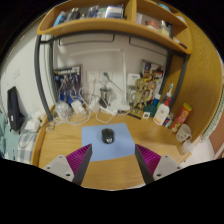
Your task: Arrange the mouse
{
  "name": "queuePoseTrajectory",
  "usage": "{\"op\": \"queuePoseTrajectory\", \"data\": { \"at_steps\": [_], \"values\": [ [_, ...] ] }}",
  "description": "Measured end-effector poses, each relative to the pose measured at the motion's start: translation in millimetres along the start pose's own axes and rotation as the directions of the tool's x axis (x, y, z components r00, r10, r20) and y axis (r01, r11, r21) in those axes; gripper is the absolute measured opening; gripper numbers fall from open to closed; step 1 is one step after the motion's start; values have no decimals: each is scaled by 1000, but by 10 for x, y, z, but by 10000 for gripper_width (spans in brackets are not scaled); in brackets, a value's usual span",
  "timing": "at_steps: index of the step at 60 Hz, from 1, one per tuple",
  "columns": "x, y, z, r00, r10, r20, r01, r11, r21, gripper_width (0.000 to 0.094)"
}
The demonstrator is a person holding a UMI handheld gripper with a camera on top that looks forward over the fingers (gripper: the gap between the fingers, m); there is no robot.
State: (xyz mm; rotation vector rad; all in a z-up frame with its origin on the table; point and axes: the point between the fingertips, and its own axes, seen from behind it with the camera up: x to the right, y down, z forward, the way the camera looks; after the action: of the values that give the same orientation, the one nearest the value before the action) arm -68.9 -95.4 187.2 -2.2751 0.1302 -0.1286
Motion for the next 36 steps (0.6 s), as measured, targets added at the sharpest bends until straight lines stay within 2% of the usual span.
{"op": "queuePoseTrajectory", "data": {
  "at_steps": [11, 20, 36],
  "values": [
    [-77, -526, -569, 1000, 14, -2, -14, 994, 112, 869],
    [-207, -727, -878, 999, 19, 26, -23, 986, 164, 868],
    [-245, -741, -1135, 999, 33, 28, -37, 981, 191, 869]
  ]
}}
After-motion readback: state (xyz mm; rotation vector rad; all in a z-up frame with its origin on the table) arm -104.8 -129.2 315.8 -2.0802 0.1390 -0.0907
